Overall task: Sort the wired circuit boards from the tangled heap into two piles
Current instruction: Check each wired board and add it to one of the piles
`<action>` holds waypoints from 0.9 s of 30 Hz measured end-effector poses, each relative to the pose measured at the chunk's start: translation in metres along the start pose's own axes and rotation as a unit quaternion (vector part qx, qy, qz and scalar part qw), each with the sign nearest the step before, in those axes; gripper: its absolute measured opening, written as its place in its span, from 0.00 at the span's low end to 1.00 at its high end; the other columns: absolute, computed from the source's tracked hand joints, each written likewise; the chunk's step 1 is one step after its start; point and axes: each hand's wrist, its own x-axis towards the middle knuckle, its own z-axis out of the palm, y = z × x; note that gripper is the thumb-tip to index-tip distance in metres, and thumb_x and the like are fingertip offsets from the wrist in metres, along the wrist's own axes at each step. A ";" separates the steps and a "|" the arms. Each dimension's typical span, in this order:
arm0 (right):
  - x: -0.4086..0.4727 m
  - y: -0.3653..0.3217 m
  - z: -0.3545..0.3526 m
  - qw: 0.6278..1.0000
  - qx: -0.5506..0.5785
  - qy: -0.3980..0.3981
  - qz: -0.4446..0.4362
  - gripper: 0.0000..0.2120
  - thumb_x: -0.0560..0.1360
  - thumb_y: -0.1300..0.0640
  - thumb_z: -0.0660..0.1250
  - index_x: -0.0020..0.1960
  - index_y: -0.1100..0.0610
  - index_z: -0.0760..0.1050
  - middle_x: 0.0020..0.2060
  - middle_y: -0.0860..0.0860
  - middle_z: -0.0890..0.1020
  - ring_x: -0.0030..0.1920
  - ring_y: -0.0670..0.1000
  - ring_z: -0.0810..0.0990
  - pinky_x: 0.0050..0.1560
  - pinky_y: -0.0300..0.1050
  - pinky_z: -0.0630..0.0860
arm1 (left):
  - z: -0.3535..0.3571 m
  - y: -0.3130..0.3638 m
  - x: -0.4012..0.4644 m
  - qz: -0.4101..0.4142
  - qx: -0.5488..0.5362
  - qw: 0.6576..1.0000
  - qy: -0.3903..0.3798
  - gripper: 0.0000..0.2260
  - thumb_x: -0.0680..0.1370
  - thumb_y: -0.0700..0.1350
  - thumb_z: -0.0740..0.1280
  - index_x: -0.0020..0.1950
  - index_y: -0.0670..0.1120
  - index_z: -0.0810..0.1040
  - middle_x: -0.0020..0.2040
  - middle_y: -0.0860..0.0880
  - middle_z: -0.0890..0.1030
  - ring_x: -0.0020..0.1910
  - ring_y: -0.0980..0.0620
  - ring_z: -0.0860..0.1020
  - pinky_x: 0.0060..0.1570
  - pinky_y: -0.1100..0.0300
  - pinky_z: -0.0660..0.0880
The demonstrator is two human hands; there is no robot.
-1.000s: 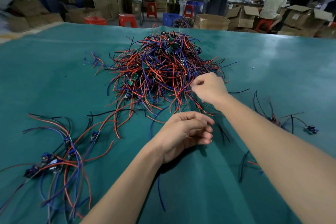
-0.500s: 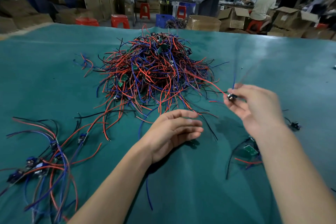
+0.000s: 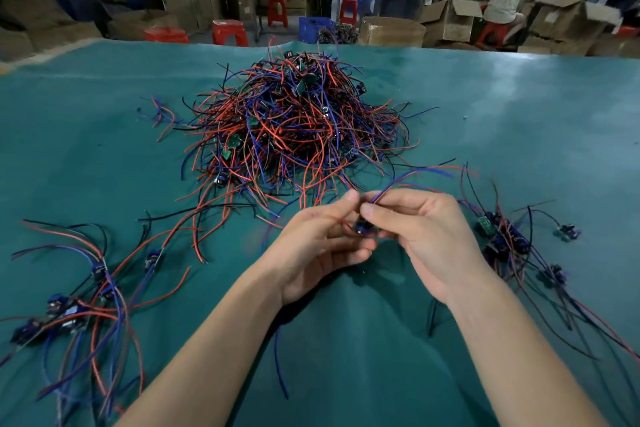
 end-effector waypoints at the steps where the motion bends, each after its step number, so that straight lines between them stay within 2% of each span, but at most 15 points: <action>1: 0.000 -0.001 -0.001 1.000 0.006 0.009 0.001 0.06 0.64 0.58 0.77 0.41 0.56 0.88 0.42 0.54 0.88 0.38 0.47 0.84 0.35 0.36 0.76 | -0.001 0.000 -0.001 0.002 0.013 1.000 -0.020 0.10 0.73 0.52 0.71 0.45 0.46 0.85 0.44 0.42 0.84 0.38 0.51 0.83 0.40 0.62 0.81; 3: 0.001 -0.002 -0.005 1.000 0.006 0.030 0.004 0.02 0.67 0.60 0.78 0.39 0.55 0.88 0.41 0.52 0.88 0.36 0.45 0.83 0.34 0.35 0.75 | -0.003 -0.001 -0.003 0.003 0.032 0.999 -0.043 0.05 0.73 0.45 0.71 0.45 0.45 0.85 0.44 0.42 0.85 0.38 0.53 0.83 0.39 0.63 0.80; 4: 0.002 -0.002 -0.007 0.999 -0.001 0.036 0.002 0.04 0.69 0.62 0.77 0.39 0.54 0.88 0.40 0.51 0.88 0.36 0.44 0.83 0.33 0.35 0.75 | -0.004 -0.002 -0.003 0.004 0.036 0.998 -0.048 0.05 0.74 0.44 0.70 0.45 0.44 0.84 0.43 0.43 0.85 0.37 0.53 0.83 0.38 0.63 0.79; 8: 0.003 -0.002 -0.010 0.997 -0.052 0.060 -0.016 0.07 0.73 0.63 0.76 0.40 0.53 0.88 0.37 0.52 0.87 0.34 0.47 0.82 0.32 0.37 0.75 | -0.005 -0.005 0.000 0.021 0.067 0.996 -0.063 0.04 0.74 0.44 0.70 0.42 0.46 0.84 0.36 0.46 0.83 0.31 0.55 0.80 0.32 0.65 0.76; 11: 0.004 -0.001 -0.012 0.989 -0.104 0.091 -0.060 0.09 0.74 0.62 0.77 0.38 0.50 0.87 0.34 0.50 0.86 0.31 0.46 0.81 0.30 0.37 0.74 | -0.005 -0.006 0.001 0.043 0.085 0.993 -0.066 0.06 0.74 0.45 0.71 0.46 0.43 0.83 0.29 0.48 0.78 0.25 0.56 0.73 0.27 0.66 0.70; 16: 0.012 -0.001 -0.031 0.954 -0.129 0.234 -0.133 0.15 0.74 0.60 0.77 0.33 0.44 0.85 0.29 0.50 0.83 0.29 0.48 0.76 0.30 0.40 0.73 | -0.004 -0.007 0.002 0.051 0.121 0.989 -0.072 0.06 0.73 0.44 0.71 0.45 0.42 0.84 0.25 0.50 0.69 0.21 0.56 0.63 0.23 0.66 0.60; 20: 0.016 -0.003 -0.053 0.915 -0.084 0.368 -0.140 0.11 0.74 0.59 0.76 0.34 0.50 0.83 0.31 0.50 0.81 0.29 0.47 0.77 0.31 0.42 0.74 | -0.002 -0.008 0.000 0.053 0.156 0.983 -0.084 0.07 0.74 0.45 0.70 0.46 0.42 0.83 0.24 0.51 0.64 0.21 0.56 0.59 0.24 0.64 0.54; 23: 0.017 -0.007 -0.062 0.878 -0.016 0.457 -0.141 0.06 0.77 0.57 0.73 0.41 0.54 0.82 0.33 0.50 0.82 0.26 0.45 0.77 0.29 0.41 0.74 | -0.002 -0.008 0.002 0.057 0.135 0.987 -0.066 0.10 0.75 0.44 0.72 0.49 0.38 0.82 0.26 0.50 0.67 0.22 0.56 0.61 0.24 0.65 0.58; 25: 0.016 -0.008 -0.064 0.866 -0.001 0.479 -0.144 0.07 0.77 0.55 0.71 0.41 0.54 0.81 0.31 0.49 0.82 0.25 0.45 0.75 0.27 0.41 0.71 | -0.003 -0.008 0.004 0.066 0.091 0.993 -0.040 0.16 0.75 0.45 0.70 0.55 0.33 0.79 0.29 0.49 0.72 0.24 0.57 0.66 0.25 0.67 0.63; 27: 0.014 -0.008 -0.053 0.904 -0.009 0.409 -0.128 0.09 0.77 0.54 0.71 0.38 0.54 0.80 0.28 0.48 0.82 0.24 0.46 0.74 0.25 0.39 0.68 | -0.004 -0.008 0.005 0.078 0.053 0.995 -0.027 0.18 0.75 0.45 0.68 0.59 0.33 0.77 0.36 0.47 0.80 0.28 0.56 0.73 0.28 0.68 0.68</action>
